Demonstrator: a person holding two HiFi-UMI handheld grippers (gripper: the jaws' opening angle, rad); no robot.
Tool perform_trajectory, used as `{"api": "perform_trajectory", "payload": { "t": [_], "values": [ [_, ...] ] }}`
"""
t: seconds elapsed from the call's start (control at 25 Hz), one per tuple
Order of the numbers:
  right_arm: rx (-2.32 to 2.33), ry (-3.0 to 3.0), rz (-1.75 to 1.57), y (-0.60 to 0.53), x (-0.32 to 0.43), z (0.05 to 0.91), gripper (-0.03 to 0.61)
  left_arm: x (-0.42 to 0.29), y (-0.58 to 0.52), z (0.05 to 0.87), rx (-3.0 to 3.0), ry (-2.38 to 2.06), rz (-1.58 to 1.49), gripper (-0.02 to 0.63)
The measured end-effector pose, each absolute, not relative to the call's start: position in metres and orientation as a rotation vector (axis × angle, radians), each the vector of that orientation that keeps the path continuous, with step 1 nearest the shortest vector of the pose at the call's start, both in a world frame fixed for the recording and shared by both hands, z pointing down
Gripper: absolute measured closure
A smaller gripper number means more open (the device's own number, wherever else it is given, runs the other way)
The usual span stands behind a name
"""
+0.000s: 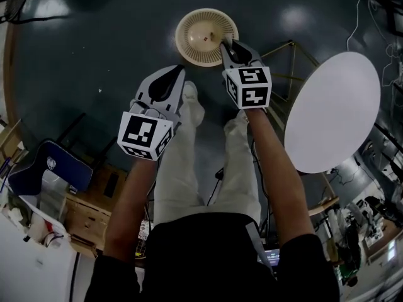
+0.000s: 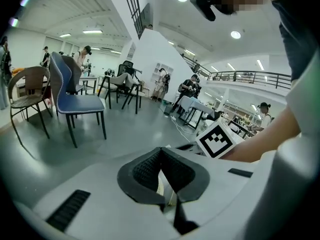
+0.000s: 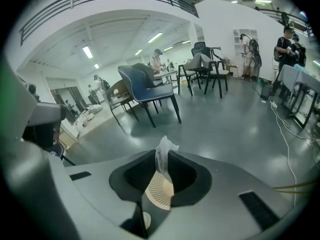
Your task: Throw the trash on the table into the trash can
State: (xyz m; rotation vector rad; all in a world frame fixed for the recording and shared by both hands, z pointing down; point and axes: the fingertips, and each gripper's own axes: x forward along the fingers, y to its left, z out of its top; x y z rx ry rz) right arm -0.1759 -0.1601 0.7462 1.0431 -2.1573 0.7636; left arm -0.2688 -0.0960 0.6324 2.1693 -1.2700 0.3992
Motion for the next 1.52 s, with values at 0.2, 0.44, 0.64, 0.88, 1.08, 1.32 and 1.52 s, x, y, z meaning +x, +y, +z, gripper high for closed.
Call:
{"api": "perform_trajectory", "payload": {
  "t": [0.2,0.44,0.64,0.88,1.08,1.32,1.52],
  "values": [
    [1.034,-2.105,0.792,-0.158,-0.183,0.804,0.491,-0.281,-0.097,0.674,2.160,-1.243,0.428,0.598],
    [1.037,-2.059,0.818,-0.158,-0.196,0.861,0.491,-0.294,-0.096,0.716,2.159,-1.220,0.462,0.598],
    [1.037,-2.023,0.832,-0.162,-0.199,0.904,0.491,-0.301,-0.092,0.750,2.133,-1.209,0.472,0.598],
    [1.016,-1.985,0.849,-0.161,-0.197,0.946,0.491,-0.297,-0.087,0.776,2.129,-1.181,0.458,0.598],
    [1.007,-1.982,0.867,-0.158,-0.199,0.961,0.431,-0.298,-0.089,0.787,2.137,-1.164,0.464,0.598],
    [1.035,-1.986,0.882,-0.154,-0.191,0.931,0.410,-0.302,-0.094,0.761,2.158,-1.182,0.455,0.598],
    [1.057,-2.008,0.885,-0.151,-0.192,0.876,0.410,-0.305,-0.099,0.715,2.194,-1.187,0.437,0.598]
  ]
}}
